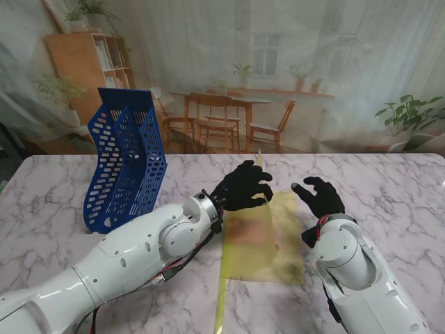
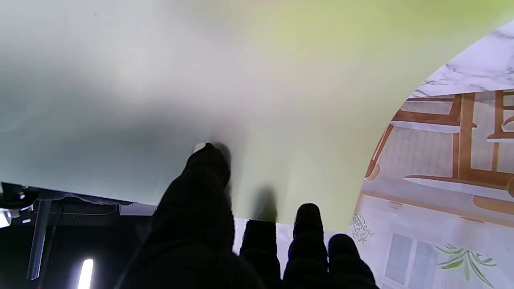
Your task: Open the sliding file folder, put the receipt in and insert it into the document holder
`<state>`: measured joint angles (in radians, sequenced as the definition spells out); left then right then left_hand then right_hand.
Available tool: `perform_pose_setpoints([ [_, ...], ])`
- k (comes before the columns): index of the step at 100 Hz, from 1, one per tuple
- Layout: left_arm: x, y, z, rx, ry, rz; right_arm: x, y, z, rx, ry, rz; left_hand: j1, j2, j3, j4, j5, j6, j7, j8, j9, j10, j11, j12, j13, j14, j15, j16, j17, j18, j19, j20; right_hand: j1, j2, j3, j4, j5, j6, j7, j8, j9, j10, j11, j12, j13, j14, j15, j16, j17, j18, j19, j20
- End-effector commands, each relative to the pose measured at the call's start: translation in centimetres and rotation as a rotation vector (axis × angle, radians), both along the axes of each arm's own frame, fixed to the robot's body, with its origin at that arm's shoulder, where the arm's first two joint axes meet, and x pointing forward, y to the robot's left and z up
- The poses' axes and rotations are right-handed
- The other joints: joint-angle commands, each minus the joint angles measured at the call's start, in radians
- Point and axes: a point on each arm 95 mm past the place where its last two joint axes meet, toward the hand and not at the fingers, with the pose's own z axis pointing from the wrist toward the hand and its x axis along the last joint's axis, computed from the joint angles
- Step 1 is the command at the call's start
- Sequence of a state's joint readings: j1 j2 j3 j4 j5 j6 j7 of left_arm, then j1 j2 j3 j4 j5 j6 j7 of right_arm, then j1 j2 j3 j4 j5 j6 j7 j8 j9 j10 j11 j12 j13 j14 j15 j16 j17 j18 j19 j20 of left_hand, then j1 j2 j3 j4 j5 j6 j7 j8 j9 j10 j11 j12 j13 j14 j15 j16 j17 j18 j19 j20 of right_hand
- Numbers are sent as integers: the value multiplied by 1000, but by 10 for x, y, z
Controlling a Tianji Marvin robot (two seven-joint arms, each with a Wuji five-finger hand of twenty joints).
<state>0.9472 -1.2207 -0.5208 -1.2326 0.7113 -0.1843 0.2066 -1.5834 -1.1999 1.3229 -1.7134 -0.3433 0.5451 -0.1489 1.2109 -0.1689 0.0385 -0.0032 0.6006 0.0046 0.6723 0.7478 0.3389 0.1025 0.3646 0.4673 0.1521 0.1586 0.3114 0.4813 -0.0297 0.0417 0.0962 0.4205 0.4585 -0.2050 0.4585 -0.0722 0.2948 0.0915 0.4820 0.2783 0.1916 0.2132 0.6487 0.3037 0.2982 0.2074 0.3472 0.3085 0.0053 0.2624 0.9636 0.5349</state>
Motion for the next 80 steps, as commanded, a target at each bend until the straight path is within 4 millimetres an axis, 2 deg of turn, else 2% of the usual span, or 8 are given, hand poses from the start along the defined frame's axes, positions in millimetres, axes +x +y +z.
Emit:
perform_pose_setpoints([
  [1, -1, 0, 4, 4, -9, -12, -1, -9, -6, -1, 30, -8, 31, 59, -6, -7, 55, 52, 70, 37, 9, 8, 13, 4, 11, -29, -3, -9, -10, 10, 4, 16, -45, 38, -44, -22, -64, -5, -8, 4, -23, -25, -62, -23, -15, 18, -86, -43, -17, 15, -63, -21],
  [17, -4, 5, 13, -7, -34, -21, -3, -18, -15, 38, 74, -28, 31, 61, -7, -6, 54, 49, 66, 40, 10, 9, 13, 4, 11, -29, -4, -9, -10, 10, 4, 16, -80, 64, -135, -20, -127, 12, -32, -12, -21, -11, -124, -43, 20, 69, -158, -72, 2, 45, -109, -11],
  [26, -5, 8, 17, -11, -49, -26, -2, -20, -20, 51, 96, -34, 31, 61, -8, -6, 55, 47, 66, 41, 11, 8, 13, 4, 13, -29, -3, -9, -10, 11, 5, 16, -99, 74, -158, -22, -149, 14, -41, -16, -26, -7, -144, -51, 25, 62, -166, -73, 2, 46, -111, -8],
  [30, -5, 9, 19, -13, -54, -27, -2, -21, -22, 52, 107, -36, 31, 62, -7, -6, 55, 47, 65, 41, 10, 8, 12, 4, 12, -29, -3, -9, -10, 10, 4, 16, -67, 97, -237, -9, -156, 16, -50, -19, -23, -7, -161, -50, 26, 51, -183, -55, 0, 40, -122, 1],
  [42, -6, 11, 26, -18, -71, -31, 0, -23, -27, 52, 131, -44, 30, 61, -9, -6, 56, 47, 64, 42, 11, 10, 11, 3, 13, -28, -4, -10, -10, 11, 5, 16, -68, 119, -266, -7, -169, 14, -60, -18, -23, -10, -188, -63, 6, 22, -179, -48, -8, 25, -137, 2],
  [56, -7, 13, 31, -25, -83, -34, 2, -25, -33, 47, 145, -74, 31, 61, -9, -6, 56, 47, 62, 42, 14, 8, 11, 3, 14, -29, -4, -10, -10, 11, 4, 16, -69, 127, -287, -5, -168, 24, -66, -16, -19, 1, -185, -61, 25, 58, -167, -43, 12, 38, -131, 12],
  [65, -7, 13, 33, -27, -87, -35, 2, -26, -35, 53, 159, -95, 31, 61, -9, -5, 56, 48, 61, 43, 13, 9, 11, 3, 14, -28, -4, -10, -10, 11, 4, 16, -64, 134, -319, 0, -165, 51, -78, -16, -20, 20, -150, -45, 69, 93, -136, -32, 48, 65, -98, 32],
  [80, -8, 12, 33, -39, -89, -34, 2, -25, -39, 72, 199, -108, 31, 61, -9, -5, 56, 47, 60, 43, 13, 9, 10, 3, 14, -29, -5, -10, -11, 11, 4, 15, -63, 157, -381, 9, -161, 114, -97, -26, 38, 85, -58, -12, 240, 145, 50, 26, 177, 116, 133, 57],
])
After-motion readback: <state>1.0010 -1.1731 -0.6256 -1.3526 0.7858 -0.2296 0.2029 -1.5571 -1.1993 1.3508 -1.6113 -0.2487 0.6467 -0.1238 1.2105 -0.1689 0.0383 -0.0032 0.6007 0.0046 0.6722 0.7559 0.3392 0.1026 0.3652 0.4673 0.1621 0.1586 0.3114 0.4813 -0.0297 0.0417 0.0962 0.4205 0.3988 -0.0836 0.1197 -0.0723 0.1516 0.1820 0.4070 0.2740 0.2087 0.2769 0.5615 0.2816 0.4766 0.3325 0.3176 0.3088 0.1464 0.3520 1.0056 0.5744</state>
